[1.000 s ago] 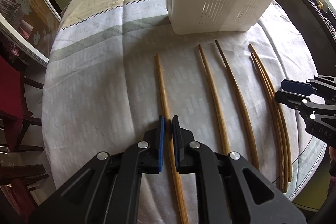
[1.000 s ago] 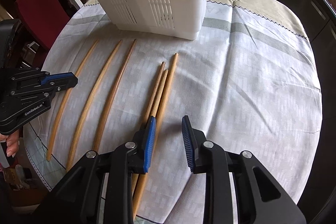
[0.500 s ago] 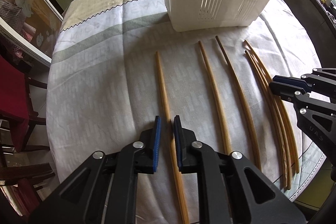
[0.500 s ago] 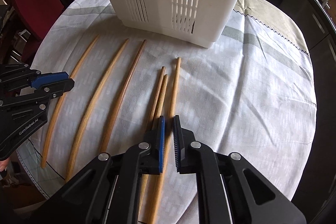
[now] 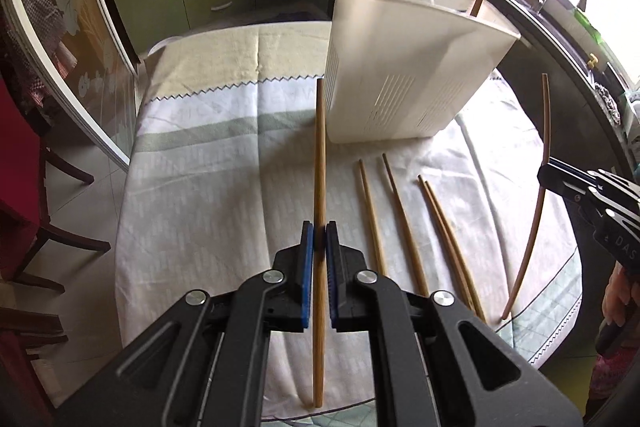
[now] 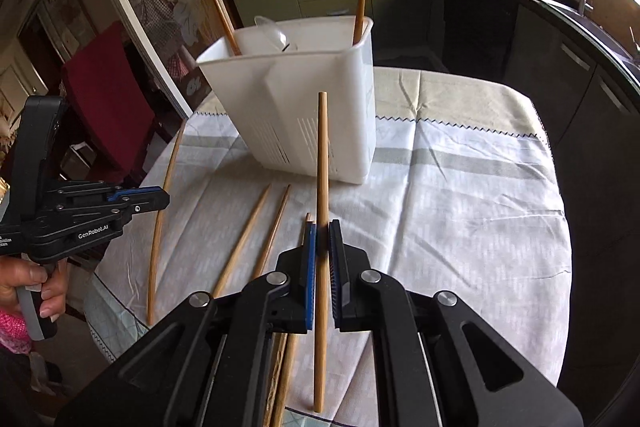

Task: Organize utensils
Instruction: 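Lift both chopsticks and lower them into the white caddy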

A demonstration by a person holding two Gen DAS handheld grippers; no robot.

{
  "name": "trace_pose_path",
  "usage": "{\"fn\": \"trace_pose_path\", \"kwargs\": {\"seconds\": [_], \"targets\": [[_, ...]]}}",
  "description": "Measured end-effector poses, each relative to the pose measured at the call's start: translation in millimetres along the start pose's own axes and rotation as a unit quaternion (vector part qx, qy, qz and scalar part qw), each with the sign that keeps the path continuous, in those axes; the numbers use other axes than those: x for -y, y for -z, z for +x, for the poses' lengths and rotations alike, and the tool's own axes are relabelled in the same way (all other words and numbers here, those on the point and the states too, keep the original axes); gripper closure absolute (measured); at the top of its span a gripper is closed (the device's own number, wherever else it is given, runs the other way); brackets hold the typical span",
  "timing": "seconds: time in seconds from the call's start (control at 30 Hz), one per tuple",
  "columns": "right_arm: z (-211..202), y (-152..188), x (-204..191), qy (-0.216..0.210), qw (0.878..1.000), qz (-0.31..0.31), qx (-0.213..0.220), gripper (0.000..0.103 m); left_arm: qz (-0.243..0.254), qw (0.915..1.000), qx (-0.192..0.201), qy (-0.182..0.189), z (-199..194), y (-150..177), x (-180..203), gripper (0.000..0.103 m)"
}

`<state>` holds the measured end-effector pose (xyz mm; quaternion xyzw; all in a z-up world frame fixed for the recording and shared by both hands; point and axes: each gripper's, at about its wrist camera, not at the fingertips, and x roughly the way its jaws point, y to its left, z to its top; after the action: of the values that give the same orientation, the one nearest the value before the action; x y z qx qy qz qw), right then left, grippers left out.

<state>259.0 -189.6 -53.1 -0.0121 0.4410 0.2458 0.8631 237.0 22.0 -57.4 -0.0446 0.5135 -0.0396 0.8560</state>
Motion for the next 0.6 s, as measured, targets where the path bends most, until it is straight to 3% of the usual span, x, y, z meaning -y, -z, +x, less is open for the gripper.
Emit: {"fn": "trace_pose_path", "kwargs": {"seconds": [0.33,0.6], "targets": [[-65.0,46.6,7.5,0.011,0.991,-0.001,0.133,0.096,0.009,0.9966,0.080,0.013,-66.3,29.5,8.0,0.097],[-118.1,93.6,2.5,0.030,0.982,-0.019,0.186,0.096,0.027,0.9943,0.103,0.009,-88.6,52.8,15.0,0.097]]}}
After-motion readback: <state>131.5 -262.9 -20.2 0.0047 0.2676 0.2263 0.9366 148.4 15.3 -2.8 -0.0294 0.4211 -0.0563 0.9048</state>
